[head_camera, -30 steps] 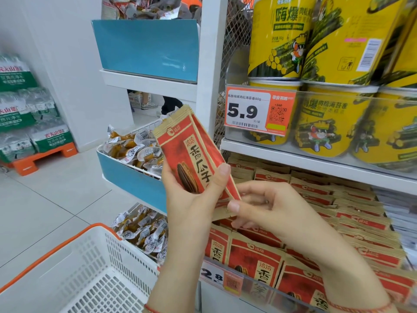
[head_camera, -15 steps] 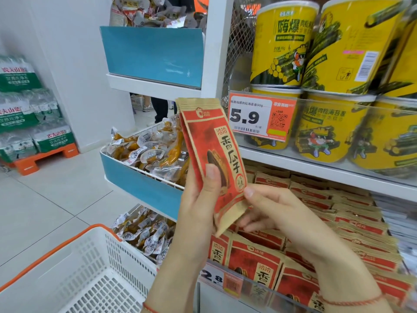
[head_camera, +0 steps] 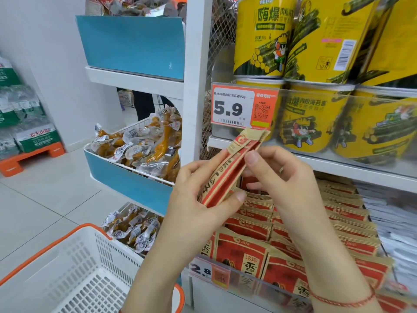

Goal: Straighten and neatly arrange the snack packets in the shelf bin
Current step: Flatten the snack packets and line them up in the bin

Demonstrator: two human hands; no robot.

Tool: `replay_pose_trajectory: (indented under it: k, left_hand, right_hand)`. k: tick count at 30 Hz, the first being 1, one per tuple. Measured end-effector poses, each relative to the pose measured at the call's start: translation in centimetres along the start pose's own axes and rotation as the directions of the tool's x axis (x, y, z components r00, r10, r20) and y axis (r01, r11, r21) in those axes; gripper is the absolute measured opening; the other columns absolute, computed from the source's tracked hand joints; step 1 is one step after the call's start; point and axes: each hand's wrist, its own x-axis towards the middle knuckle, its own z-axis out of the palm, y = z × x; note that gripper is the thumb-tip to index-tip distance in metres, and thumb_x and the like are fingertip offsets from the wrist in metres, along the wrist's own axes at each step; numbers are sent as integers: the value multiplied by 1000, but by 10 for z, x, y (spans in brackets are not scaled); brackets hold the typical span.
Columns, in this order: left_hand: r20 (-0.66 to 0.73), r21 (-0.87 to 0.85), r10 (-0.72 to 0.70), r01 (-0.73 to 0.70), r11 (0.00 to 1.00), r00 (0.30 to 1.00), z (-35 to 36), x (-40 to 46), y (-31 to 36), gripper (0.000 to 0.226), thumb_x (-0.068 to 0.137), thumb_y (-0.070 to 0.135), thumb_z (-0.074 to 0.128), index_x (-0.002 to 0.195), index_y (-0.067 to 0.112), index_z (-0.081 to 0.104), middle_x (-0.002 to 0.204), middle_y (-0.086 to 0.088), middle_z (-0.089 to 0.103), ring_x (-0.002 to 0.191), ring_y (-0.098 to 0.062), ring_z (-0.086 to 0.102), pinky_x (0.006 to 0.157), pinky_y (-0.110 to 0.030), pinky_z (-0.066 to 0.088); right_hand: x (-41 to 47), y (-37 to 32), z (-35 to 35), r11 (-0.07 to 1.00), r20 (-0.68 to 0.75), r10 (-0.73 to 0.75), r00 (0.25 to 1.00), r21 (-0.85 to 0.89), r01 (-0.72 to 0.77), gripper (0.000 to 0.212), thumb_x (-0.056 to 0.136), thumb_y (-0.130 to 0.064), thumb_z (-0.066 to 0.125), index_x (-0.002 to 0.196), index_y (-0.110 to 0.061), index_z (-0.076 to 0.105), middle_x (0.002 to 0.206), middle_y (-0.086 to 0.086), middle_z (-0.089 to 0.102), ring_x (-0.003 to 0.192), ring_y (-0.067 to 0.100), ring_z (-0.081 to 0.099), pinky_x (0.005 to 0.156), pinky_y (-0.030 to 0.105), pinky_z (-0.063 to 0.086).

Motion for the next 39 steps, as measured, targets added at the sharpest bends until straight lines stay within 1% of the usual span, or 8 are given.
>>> replay_pose_trajectory:
  k: [4,12,18,26,29,32,36,39]
  left_hand:
    - [17,25,-4,4,1000,1000,-1,-1,2,68,59,60,74,121,69,48,117,22,47,108,8,53,79,-6,46]
    - [5,41,-4,4,999,1000,0,0,0,74,51,77,64,123,69,47,117,24,49,105,10,52,79,-6,45]
    - [-1,53,-21,21,998,1000,-2,0,-3,74,51,77,64,122,67,49,114,25,50,105,12,52,78,-5,45]
    - [40,9,-54,54,999,998,-3,1,-3,64,60,78,56,123,65,51,111,31,54,106,12,55,86,-22,51]
    - [76,-81,-94,100,992,993,-5,2,-1,50,70,64,63,120,64,55,110,30,56,104,5,61,85,-31,57]
    - [85,-117,-100,109,987,991,-7,0,-1,55,69,50,69,122,53,59,113,21,64,99,3,65,73,-21,57]
    - [64,-95,-83,89,992,994,-5,1,-2,61,67,60,71,125,50,57,112,28,65,99,-3,67,77,-29,60]
    - [-74,-239,-111,90,967,991,-4,5,-7,68,61,60,71,125,46,56,115,21,66,101,-8,69,84,-36,58]
  right_hand:
    - [1,2,-3,1000,21,15,1000,27,-15,35,75,-45,64,91,-14,69,89,6,71,84,19,68,72,36,57]
    - [3,7,-5,998,57,38,998,56,-42,23,82,-37,58,90,-19,70,87,1,72,81,11,68,70,27,58]
    - [5,11,-4,997,63,47,997,65,-51,23,83,-33,57,86,-15,70,82,-1,70,78,7,66,72,29,57]
    - [3,11,-2,998,55,22,998,56,-25,23,88,-32,54,88,-12,64,87,2,71,84,14,69,74,33,57]
    - [4,9,-4,999,20,28,999,43,-29,16,95,-28,55,87,-17,64,89,2,72,85,18,69,73,34,57]
    - [5,8,-8,996,-9,68,998,61,-68,19,94,-24,51,92,-11,64,92,7,72,86,24,70,73,35,57]
    - [4,6,-7,996,61,83,995,38,-86,20,91,-27,53,95,-12,66,91,4,74,83,17,72,75,34,59]
    - [2,7,-6,995,176,103,979,-19,-101,29,81,-38,58,94,-15,69,92,0,74,85,14,71,81,34,58]
